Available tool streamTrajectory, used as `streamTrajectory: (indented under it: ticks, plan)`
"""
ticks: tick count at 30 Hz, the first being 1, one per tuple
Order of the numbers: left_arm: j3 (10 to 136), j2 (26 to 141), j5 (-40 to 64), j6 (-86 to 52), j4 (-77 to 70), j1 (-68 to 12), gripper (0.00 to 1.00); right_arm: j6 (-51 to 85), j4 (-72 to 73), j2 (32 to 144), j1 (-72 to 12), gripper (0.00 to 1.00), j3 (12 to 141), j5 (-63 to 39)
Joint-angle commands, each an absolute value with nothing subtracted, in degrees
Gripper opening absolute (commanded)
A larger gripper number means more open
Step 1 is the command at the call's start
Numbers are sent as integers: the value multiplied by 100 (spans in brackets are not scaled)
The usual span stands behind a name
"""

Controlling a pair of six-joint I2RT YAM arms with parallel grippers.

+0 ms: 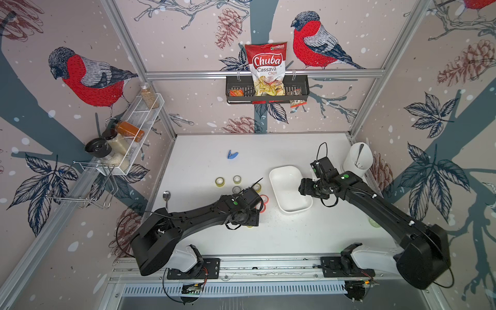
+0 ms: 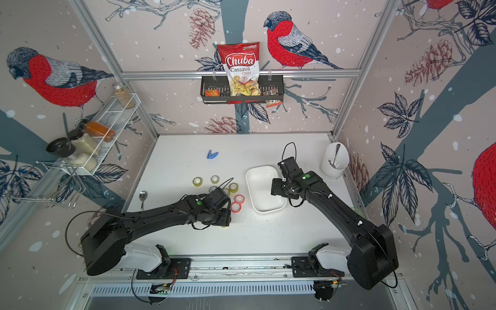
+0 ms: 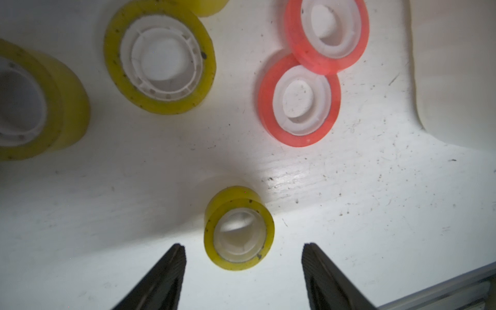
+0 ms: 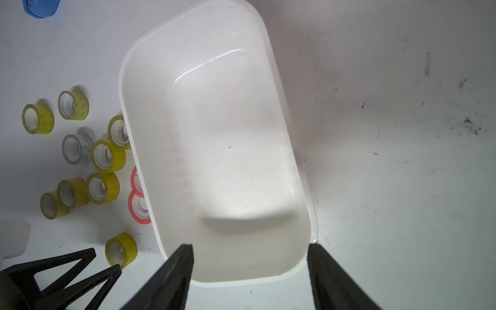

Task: Put the transparent tape into the storage box
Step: Pick up the tape from the center of the board, then place the tape in the storage box.

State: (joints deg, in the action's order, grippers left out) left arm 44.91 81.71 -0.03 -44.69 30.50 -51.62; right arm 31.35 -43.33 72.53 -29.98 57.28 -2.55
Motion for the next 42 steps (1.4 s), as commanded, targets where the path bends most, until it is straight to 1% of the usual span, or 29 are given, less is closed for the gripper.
streamTrajectory:
  ticks: [1,7,14,16,18,19,24,31,35,38,42]
  plan:
    - [4515,8366,9,-4475,2996,-5176,70,3081,-4298,7225,-2977,71,5695,-381]
    - [4636,8626,13,-4407,3023,-5177,68,3025,-4280,7241,-2876,71,5678,-421]
    - [4742,8788,17,-4345,3072,-5203,62,2972,-4232,7242,-2699,69,5591,-525]
    - [4774,8839,9,-4321,3119,-5215,58,2962,-4228,7228,-2657,69,5575,-532]
    - [4829,8897,23,-4283,3169,-5229,52,2956,-4212,7207,-2597,68,5556,-540]
    - [4861,8919,21,-4272,3196,-5236,51,2945,-4206,7206,-2544,68,5533,-554]
    - [5196,8893,-94,-4208,3541,-5249,49,2894,-4219,7137,-2225,67,5459,-605]
    - [6431,8662,-253,-4027,4464,-5266,49,2694,-4236,6974,-1544,66,5471,-750]
    - [7348,8745,-341,-3860,4804,-5265,51,2587,-4171,6999,-1233,66,5519,-816]
    - [8094,9112,-358,-3581,4830,-5265,52,2524,-4107,7073,-1066,66,5563,-885]
    - [9290,10023,-539,-3239,4921,-5247,52,2517,-4043,7094,-985,66,5590,-944]
